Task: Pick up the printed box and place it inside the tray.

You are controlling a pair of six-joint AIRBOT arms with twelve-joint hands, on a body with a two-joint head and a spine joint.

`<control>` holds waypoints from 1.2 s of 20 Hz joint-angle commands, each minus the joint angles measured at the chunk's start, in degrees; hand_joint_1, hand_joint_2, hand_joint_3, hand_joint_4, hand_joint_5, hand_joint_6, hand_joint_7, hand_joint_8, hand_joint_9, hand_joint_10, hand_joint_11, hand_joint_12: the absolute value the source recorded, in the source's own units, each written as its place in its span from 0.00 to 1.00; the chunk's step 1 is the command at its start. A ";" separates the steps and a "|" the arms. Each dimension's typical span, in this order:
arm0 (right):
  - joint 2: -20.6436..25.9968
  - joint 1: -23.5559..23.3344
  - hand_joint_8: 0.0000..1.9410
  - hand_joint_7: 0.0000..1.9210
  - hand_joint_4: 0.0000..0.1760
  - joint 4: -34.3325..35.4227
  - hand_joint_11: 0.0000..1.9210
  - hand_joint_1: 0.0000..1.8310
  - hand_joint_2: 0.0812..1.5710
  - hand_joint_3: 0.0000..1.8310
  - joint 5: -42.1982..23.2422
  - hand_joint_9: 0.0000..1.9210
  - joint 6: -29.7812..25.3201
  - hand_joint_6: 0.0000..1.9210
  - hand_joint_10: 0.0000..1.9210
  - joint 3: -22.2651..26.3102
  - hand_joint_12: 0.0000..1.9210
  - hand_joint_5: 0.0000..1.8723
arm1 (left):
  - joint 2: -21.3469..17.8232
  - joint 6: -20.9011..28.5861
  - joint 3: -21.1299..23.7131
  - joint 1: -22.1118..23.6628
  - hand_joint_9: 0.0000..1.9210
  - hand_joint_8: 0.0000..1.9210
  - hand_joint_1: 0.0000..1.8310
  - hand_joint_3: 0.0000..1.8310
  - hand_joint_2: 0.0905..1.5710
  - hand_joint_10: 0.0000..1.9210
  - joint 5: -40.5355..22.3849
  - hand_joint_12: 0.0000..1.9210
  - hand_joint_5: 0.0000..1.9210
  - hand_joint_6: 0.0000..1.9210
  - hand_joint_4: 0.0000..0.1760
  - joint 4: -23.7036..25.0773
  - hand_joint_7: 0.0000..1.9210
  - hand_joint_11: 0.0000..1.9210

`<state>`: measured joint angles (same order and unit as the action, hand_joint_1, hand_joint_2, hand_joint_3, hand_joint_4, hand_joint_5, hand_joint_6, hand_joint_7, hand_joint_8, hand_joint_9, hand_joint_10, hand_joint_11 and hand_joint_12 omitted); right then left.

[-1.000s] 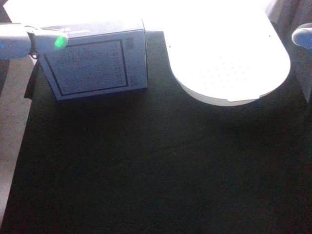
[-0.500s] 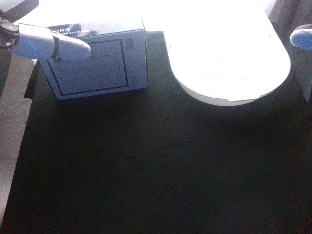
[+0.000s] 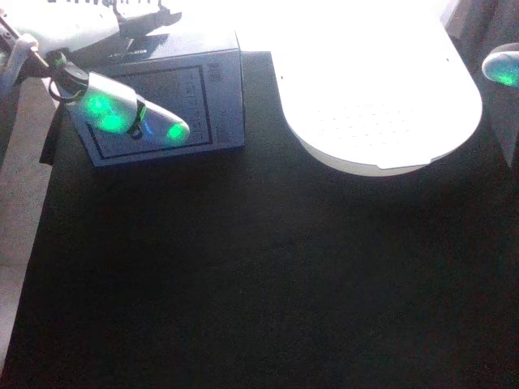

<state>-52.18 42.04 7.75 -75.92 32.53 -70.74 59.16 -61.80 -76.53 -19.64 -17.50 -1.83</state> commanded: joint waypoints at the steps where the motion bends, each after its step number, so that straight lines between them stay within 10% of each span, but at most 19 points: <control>1: 0.37 -0.73 0.00 0.10 1.00 1.14 0.00 0.32 0.50 0.00 -6.73 0.06 -0.53 0.00 0.00 -0.28 0.16 0.00 | -0.16 0.08 -0.57 0.51 0.10 0.00 0.23 0.00 0.42 0.01 -5.06 0.02 0.00 0.00 0.09 -0.28 0.07 0.04; 6: 0.35 -0.73 0.00 0.10 0.98 1.09 0.00 0.31 0.49 0.00 -6.73 0.07 -0.53 0.00 0.00 -0.32 0.22 0.00 | 0.66 0.09 -0.75 -0.74 0.17 0.00 0.42 0.01 0.50 0.01 -5.00 0.08 0.04 0.00 0.00 -0.13 0.11 0.16; 8: 0.34 -0.73 0.00 0.12 0.98 1.09 0.00 0.32 0.47 0.00 -6.73 0.08 -0.53 0.00 0.00 -0.34 0.24 0.00 | 0.84 0.08 -0.75 -0.86 0.38 0.02 0.64 0.00 0.59 0.03 -5.41 0.22 0.24 0.01 0.00 0.28 0.33 0.34; 9: 0.33 -0.73 0.00 0.11 0.96 1.09 0.00 0.31 0.48 0.00 -6.73 0.07 -0.53 0.00 0.00 -0.34 0.24 0.00 | 0.86 0.12 -0.74 -0.95 0.56 0.36 0.78 0.00 0.62 0.36 -5.87 0.37 0.41 0.03 0.00 0.29 0.48 0.45; 10: 0.33 -0.73 0.00 0.11 0.93 1.09 0.00 0.30 0.48 0.00 -6.73 0.07 -0.53 0.00 0.00 -0.37 0.25 0.00 | 0.86 0.34 -0.74 -1.17 0.66 0.40 0.72 0.00 0.65 0.33 -6.23 0.51 0.51 0.31 0.00 0.29 0.60 0.57; 12: 0.19 -0.73 0.00 0.12 0.90 1.10 0.00 0.30 0.48 0.00 -6.73 0.07 -0.53 0.00 0.00 -0.44 0.26 0.01 | 0.85 1.36 -0.87 -1.42 0.74 0.44 0.70 0.00 0.66 0.23 -7.12 0.53 0.50 0.41 0.00 0.27 0.62 0.65; 20: -0.29 -0.74 0.00 0.08 0.85 1.10 0.00 0.27 0.50 0.00 -6.73 0.06 -0.53 0.00 0.00 -0.75 0.24 0.00 | 0.35 7.33 -2.20 0.52 0.76 0.52 0.70 0.00 0.69 0.16 -12.27 0.55 0.46 0.48 0.00 0.28 0.57 0.63; 24: -0.45 -0.97 0.00 0.06 0.99 1.10 0.00 0.34 0.51 0.00 -6.71 0.06 -0.53 0.00 0.00 -0.75 0.21 0.00 | -3.72 9.40 2.16 2.55 0.72 0.52 0.69 0.00 0.70 0.15 -20.41 0.53 0.43 0.54 0.00 1.68 0.56 0.60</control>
<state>-52.90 42.04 7.66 -75.96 32.53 -71.11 55.77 -52.71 -74.15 -17.80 -28.58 0.49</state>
